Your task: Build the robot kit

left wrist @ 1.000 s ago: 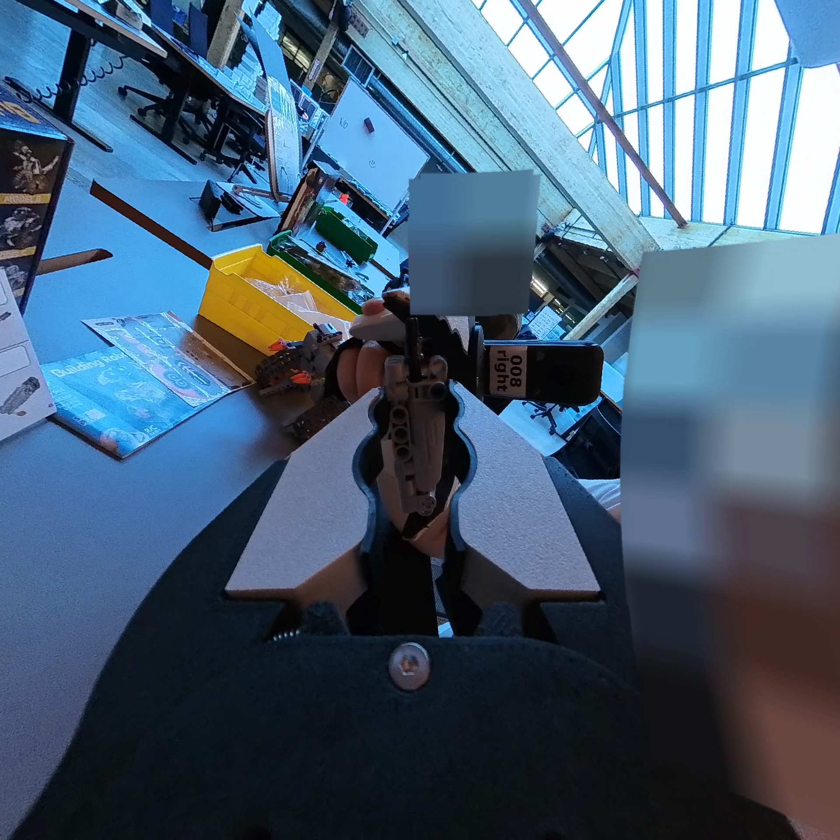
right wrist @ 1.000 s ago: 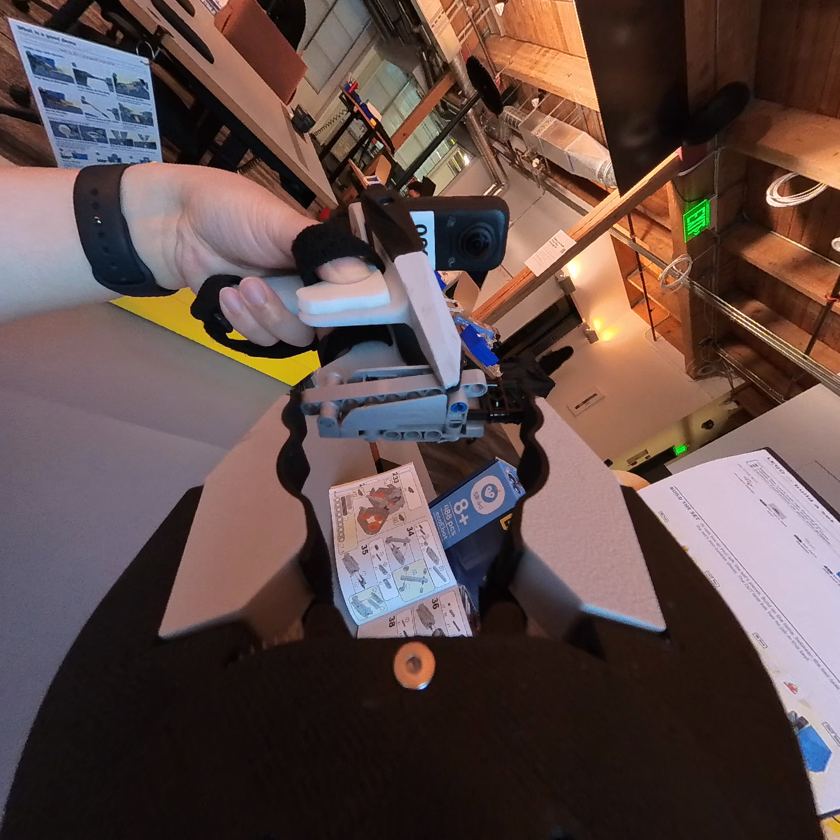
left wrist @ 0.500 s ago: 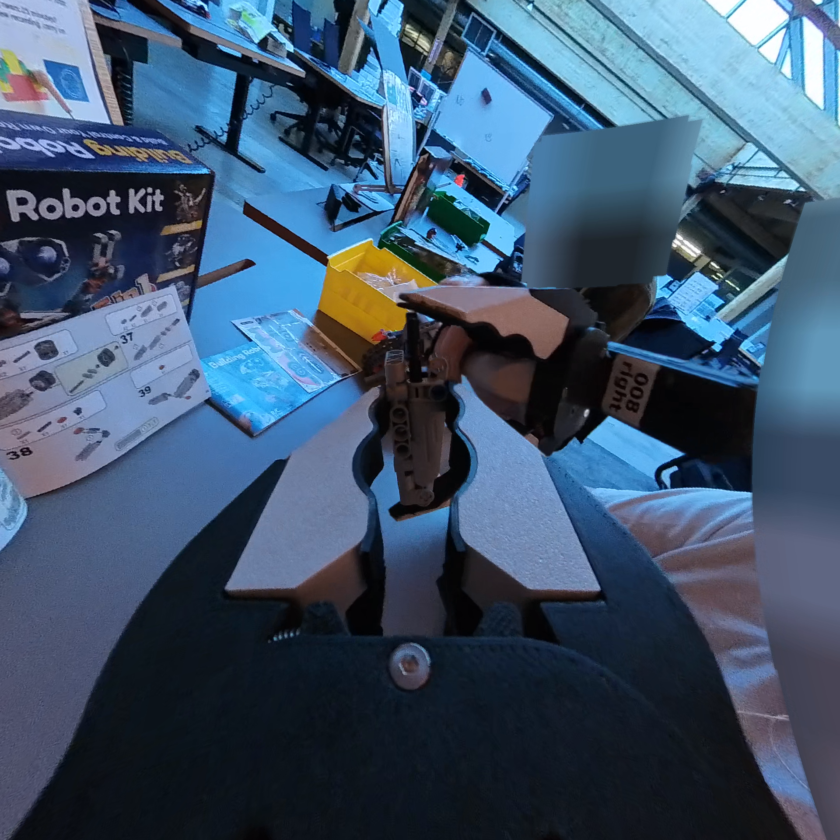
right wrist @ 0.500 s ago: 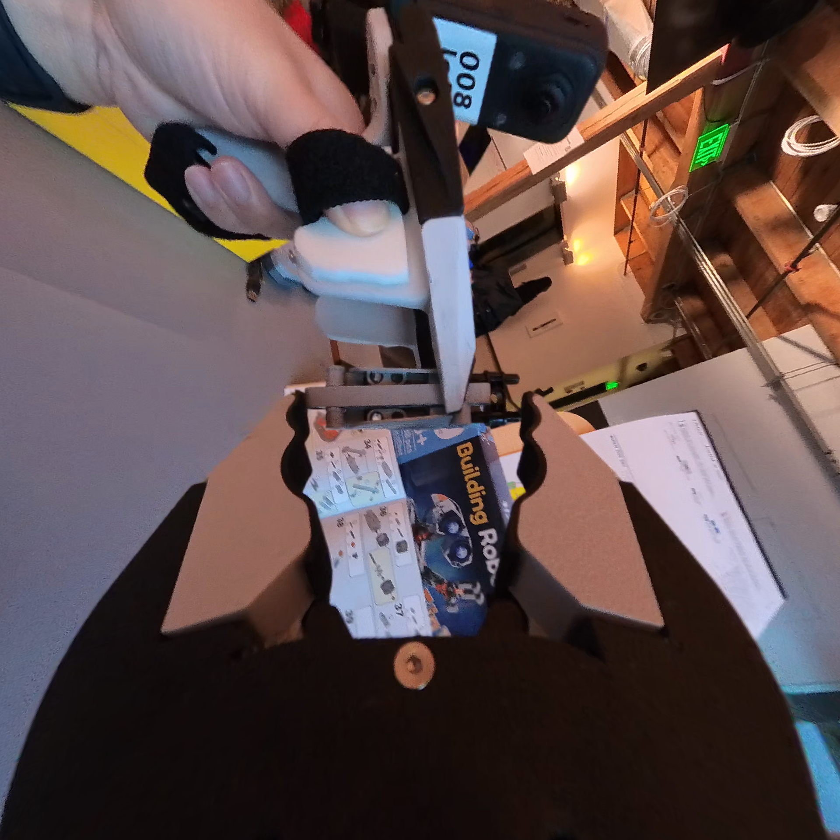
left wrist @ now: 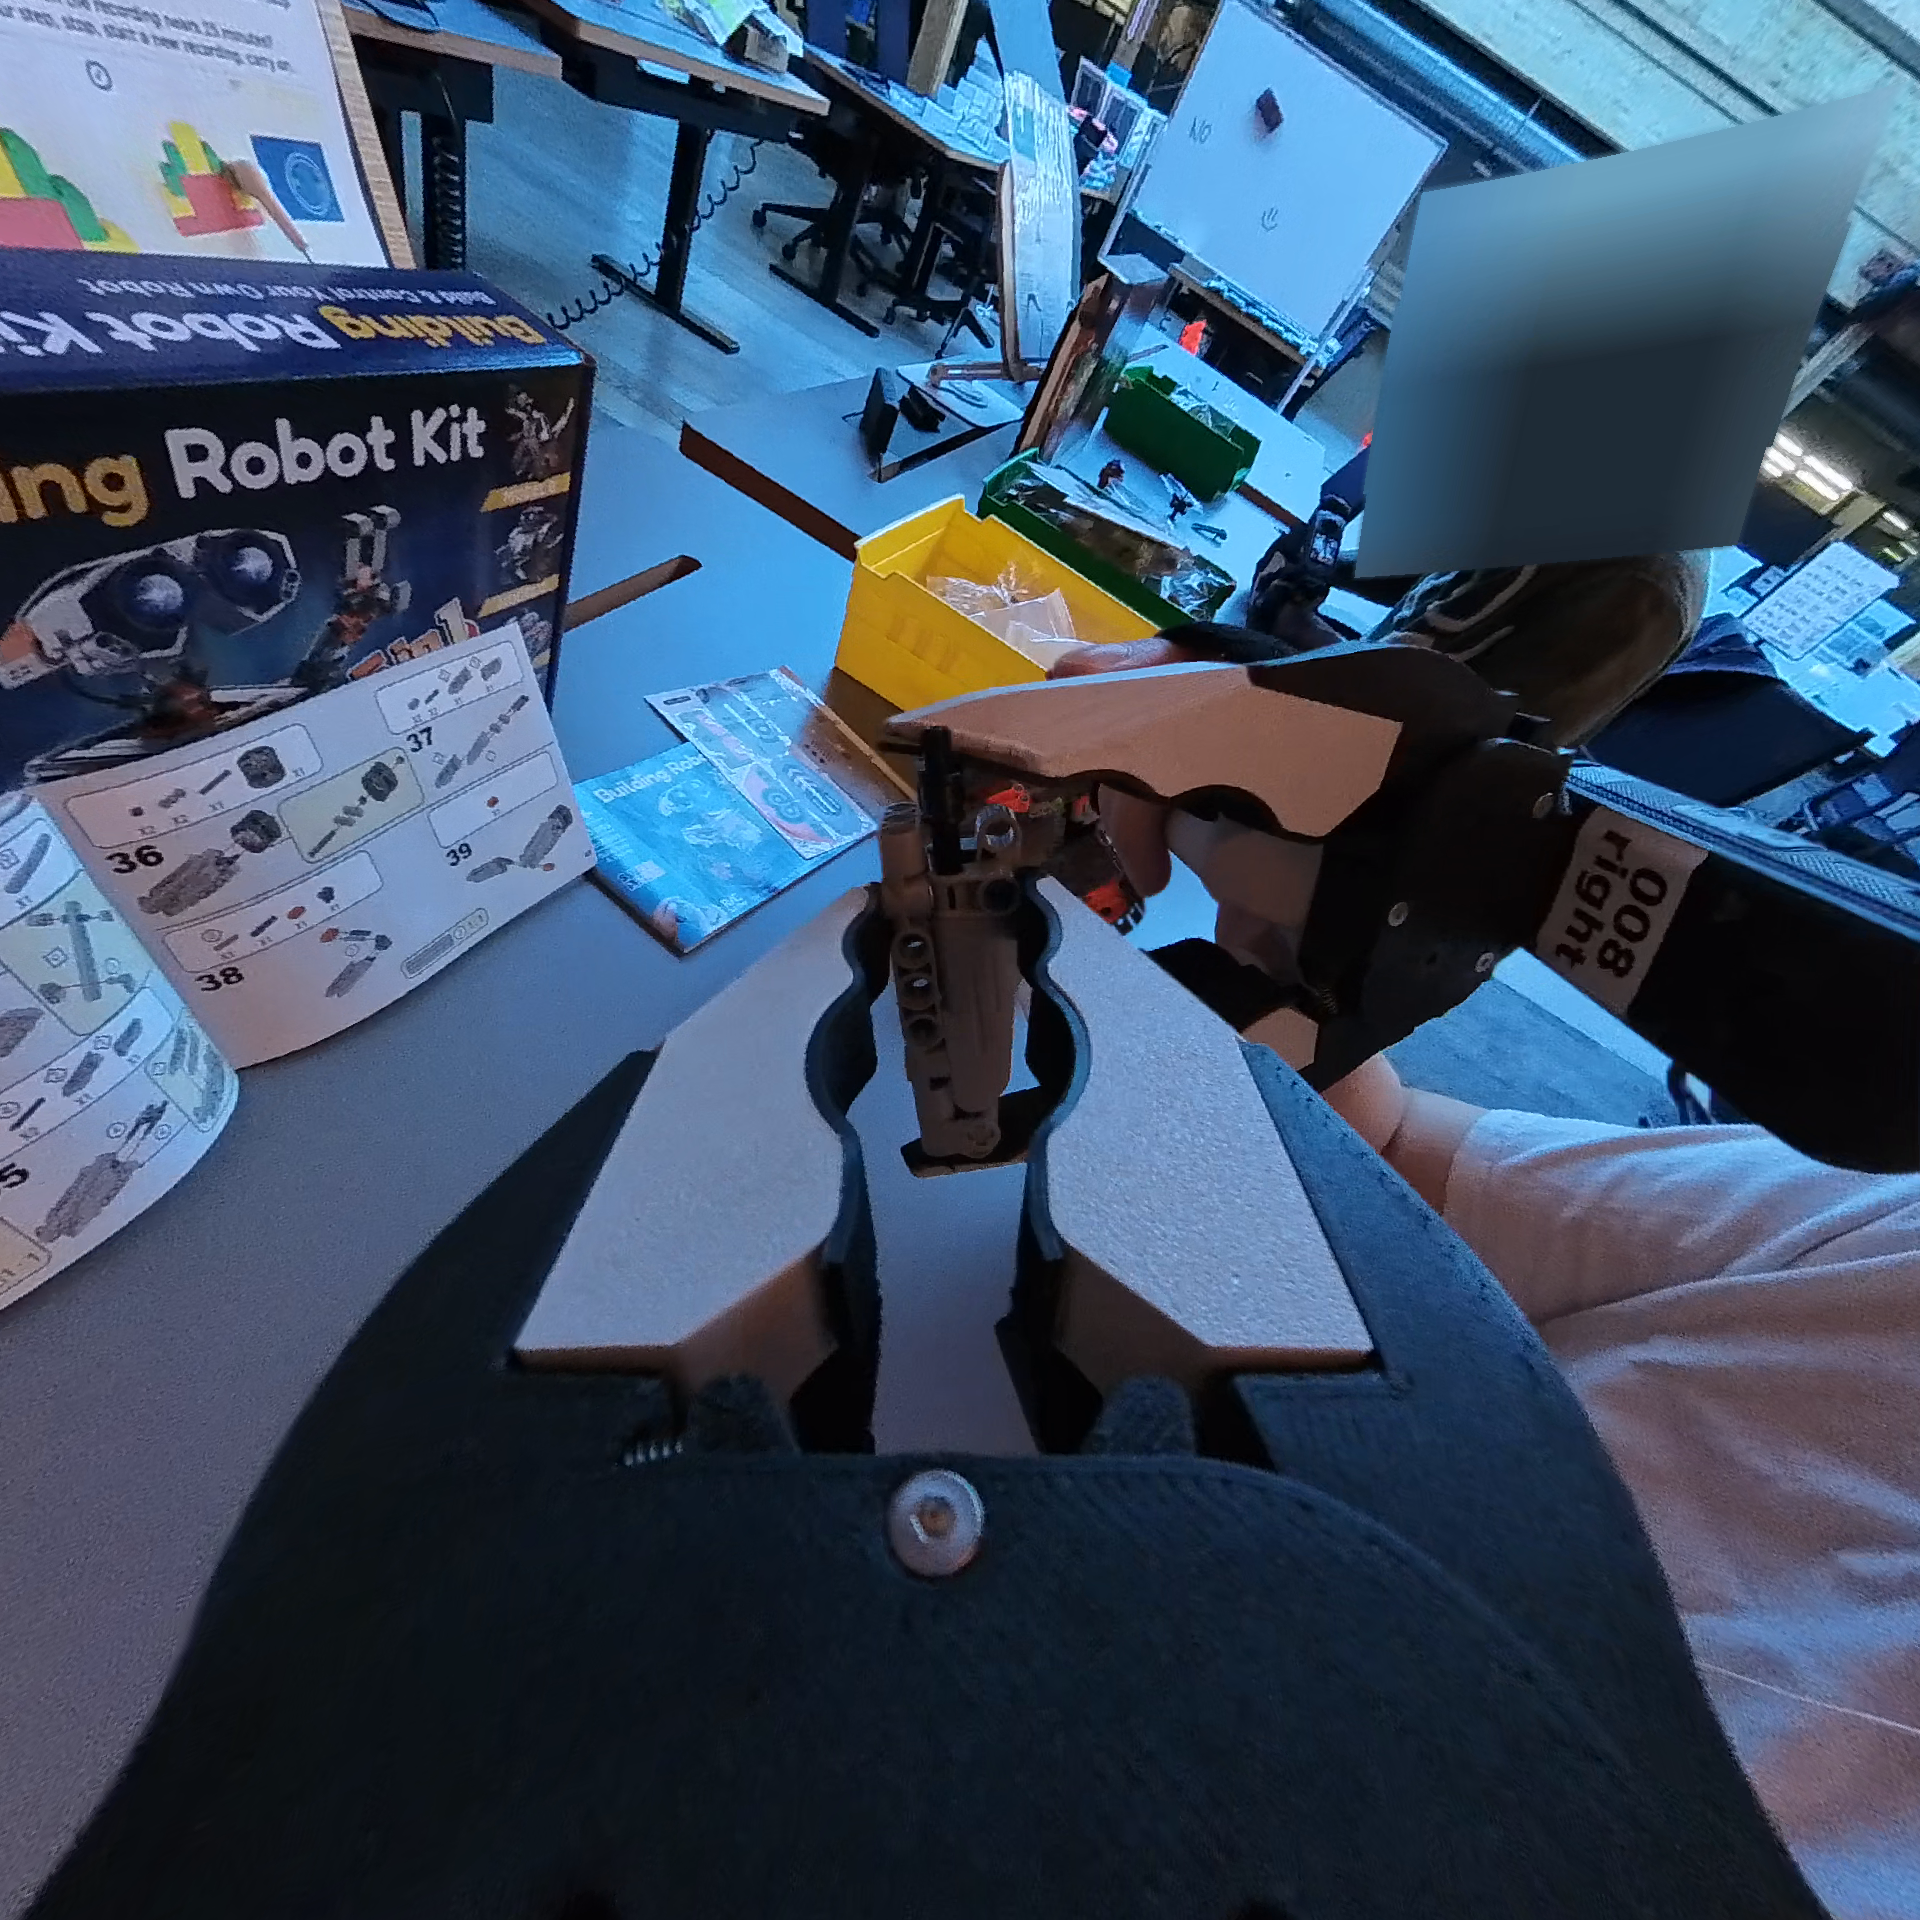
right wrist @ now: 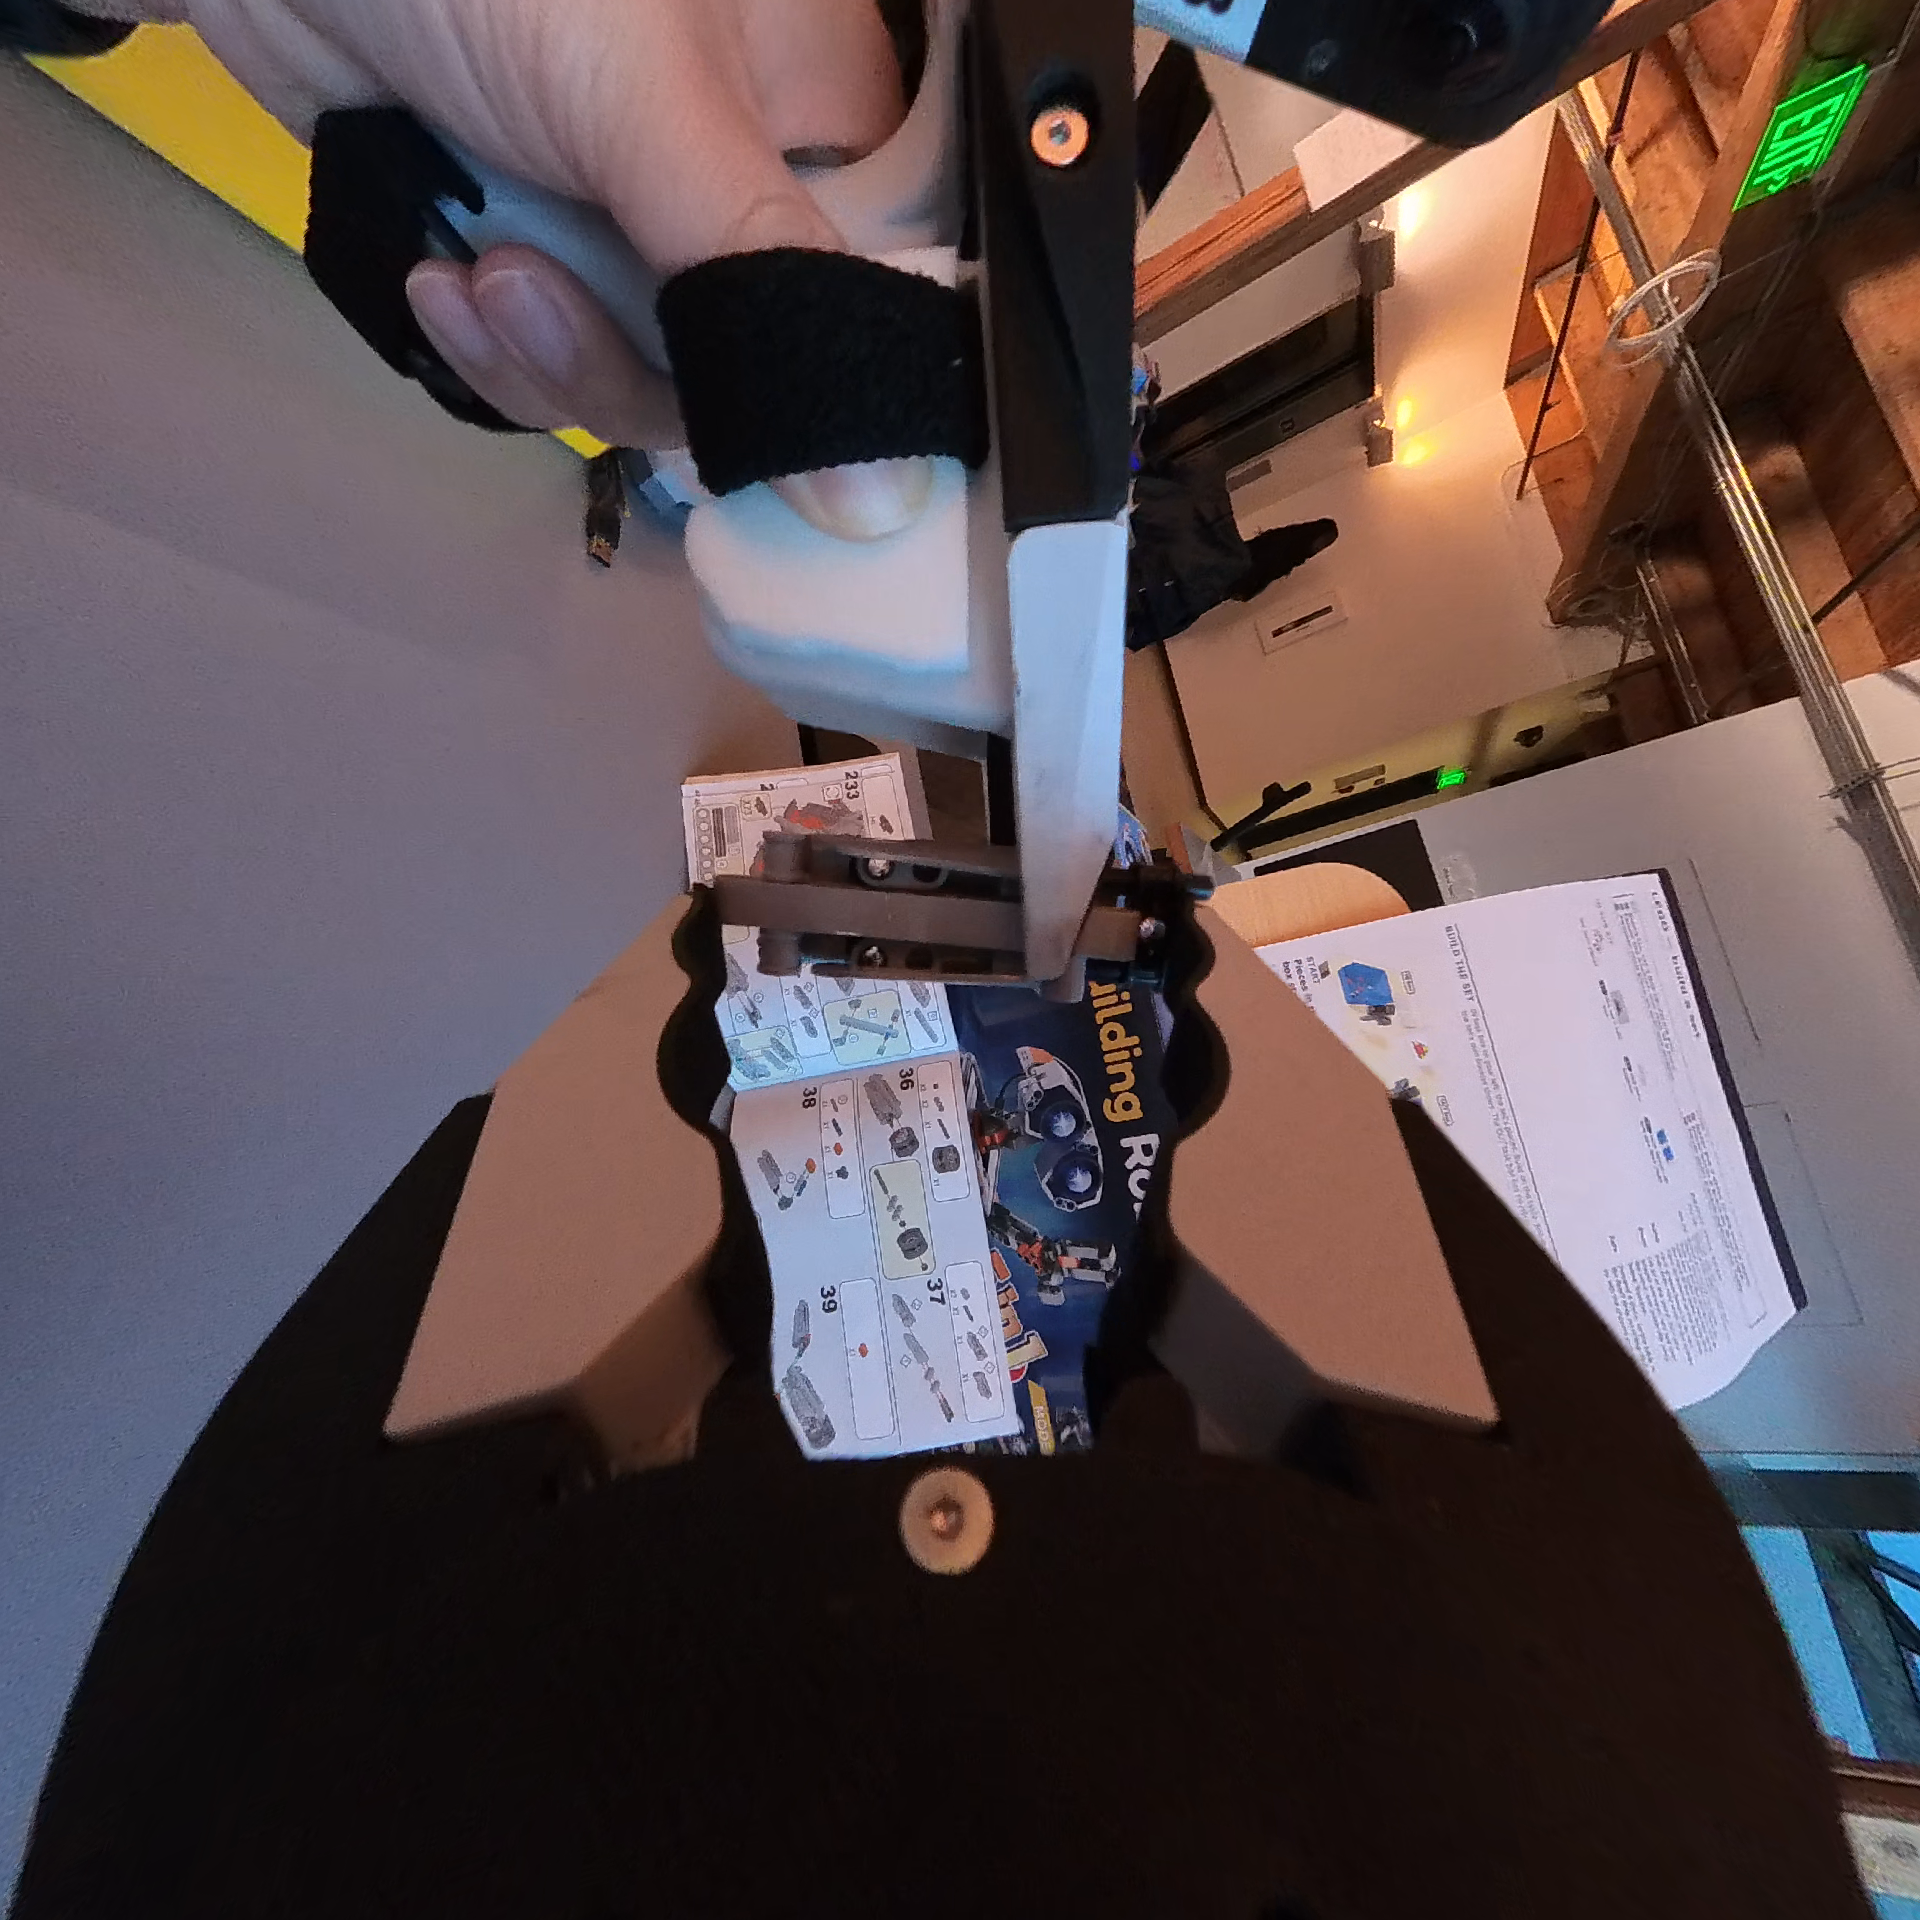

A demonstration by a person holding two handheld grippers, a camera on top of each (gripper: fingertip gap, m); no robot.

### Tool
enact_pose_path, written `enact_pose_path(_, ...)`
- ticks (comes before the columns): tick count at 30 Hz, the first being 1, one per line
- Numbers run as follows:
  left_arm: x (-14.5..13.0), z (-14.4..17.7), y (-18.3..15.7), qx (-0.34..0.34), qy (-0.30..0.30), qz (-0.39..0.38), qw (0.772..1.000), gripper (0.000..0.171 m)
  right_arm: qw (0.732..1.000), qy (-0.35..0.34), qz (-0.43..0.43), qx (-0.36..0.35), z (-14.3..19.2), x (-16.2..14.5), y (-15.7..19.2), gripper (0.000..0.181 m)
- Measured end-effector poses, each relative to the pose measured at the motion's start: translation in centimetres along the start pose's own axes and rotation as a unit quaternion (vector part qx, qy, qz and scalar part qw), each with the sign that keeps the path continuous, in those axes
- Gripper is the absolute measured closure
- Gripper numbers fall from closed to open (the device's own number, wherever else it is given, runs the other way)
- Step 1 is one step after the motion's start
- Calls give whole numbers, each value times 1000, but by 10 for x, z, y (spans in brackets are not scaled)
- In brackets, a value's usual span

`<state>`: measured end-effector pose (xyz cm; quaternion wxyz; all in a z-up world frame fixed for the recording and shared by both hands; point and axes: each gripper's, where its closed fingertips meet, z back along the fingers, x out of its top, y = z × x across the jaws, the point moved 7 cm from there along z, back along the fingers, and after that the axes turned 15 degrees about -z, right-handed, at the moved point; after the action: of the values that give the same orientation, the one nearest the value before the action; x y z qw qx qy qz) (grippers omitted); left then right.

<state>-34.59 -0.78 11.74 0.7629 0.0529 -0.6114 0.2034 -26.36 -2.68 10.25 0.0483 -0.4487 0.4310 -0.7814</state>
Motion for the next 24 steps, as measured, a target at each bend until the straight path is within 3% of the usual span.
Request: enact_pose_path(24, 0, -1, 1, 11, -8, 9, 1000, 149, 1000, -2, 1, -8, -2, -2, -1, 100)
